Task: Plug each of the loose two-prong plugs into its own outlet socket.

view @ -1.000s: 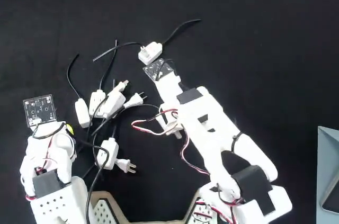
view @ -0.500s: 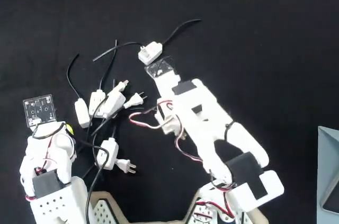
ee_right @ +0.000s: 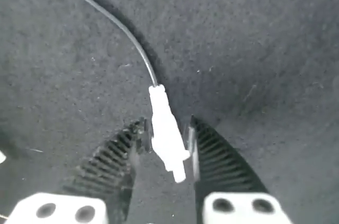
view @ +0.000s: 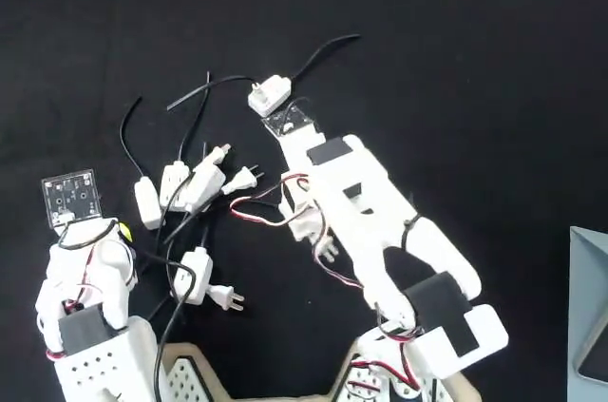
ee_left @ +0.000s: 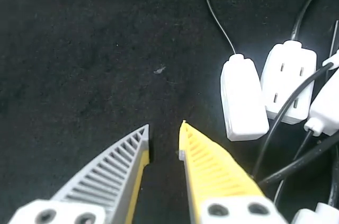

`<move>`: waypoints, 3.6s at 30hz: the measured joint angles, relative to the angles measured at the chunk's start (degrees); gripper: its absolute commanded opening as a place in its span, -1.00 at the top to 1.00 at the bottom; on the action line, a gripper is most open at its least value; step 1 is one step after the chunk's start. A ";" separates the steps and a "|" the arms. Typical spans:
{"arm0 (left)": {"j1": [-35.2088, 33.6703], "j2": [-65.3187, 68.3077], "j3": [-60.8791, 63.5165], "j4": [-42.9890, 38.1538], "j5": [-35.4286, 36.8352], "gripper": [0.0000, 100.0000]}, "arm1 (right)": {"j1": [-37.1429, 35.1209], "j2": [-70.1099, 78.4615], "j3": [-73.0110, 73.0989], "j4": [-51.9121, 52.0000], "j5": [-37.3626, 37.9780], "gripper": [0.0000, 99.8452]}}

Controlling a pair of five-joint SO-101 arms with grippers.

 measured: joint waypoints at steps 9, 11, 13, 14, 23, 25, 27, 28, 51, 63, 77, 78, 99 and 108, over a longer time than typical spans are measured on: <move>0.00 0.00 0.00 0.00 0.00 0.78 | 0.00 0.00 1.05 0.00 0.00 0.74; 0.00 0.00 0.00 0.00 0.00 0.78 | 0.00 0.00 2.20 0.00 0.00 0.74; 0.00 0.00 0.00 0.00 0.00 0.78 | 0.00 0.00 3.25 -0.09 0.00 0.74; 0.00 0.00 0.00 0.00 0.00 0.78 | 0.00 0.00 3.78 -0.09 0.00 0.74; 0.00 0.00 0.00 0.00 0.00 0.78 | 0.00 0.00 4.66 0.00 0.00 0.98; 0.00 0.00 0.00 0.00 0.00 0.78 | 0.00 0.00 4.75 0.00 0.44 0.98; 0.00 0.00 0.00 0.00 0.00 0.78 | 0.00 0.00 4.84 1.14 2.46 0.98; 0.00 0.00 0.00 0.00 0.00 0.78 | 0.00 0.00 4.84 2.20 3.16 0.98; 0.00 0.00 -8.79 -2.55 7.47 0.78 | -3.87 -48.53 6.59 1.49 -9.14 0.98; 21.63 0.00 -11.69 -9.23 10.90 0.78 | -17.85 -57.14 15.21 -9.58 -14.68 0.98; 36.22 0.00 -7.03 -10.55 4.84 0.79 | -24.70 -58.46 27.43 -20.40 -13.27 0.98; 36.48 0.00 -7.03 -10.55 4.40 0.79 | -24.79 -58.46 27.69 -20.48 -13.27 0.98; 44.31 -4.31 -7.12 -2.90 -1.41 0.79 | -25.23 -58.46 31.74 -20.75 -13.01 0.98; 45.54 -3.96 -7.21 -2.64 -1.58 0.78 | -25.14 -58.46 33.41 -20.75 -13.01 0.98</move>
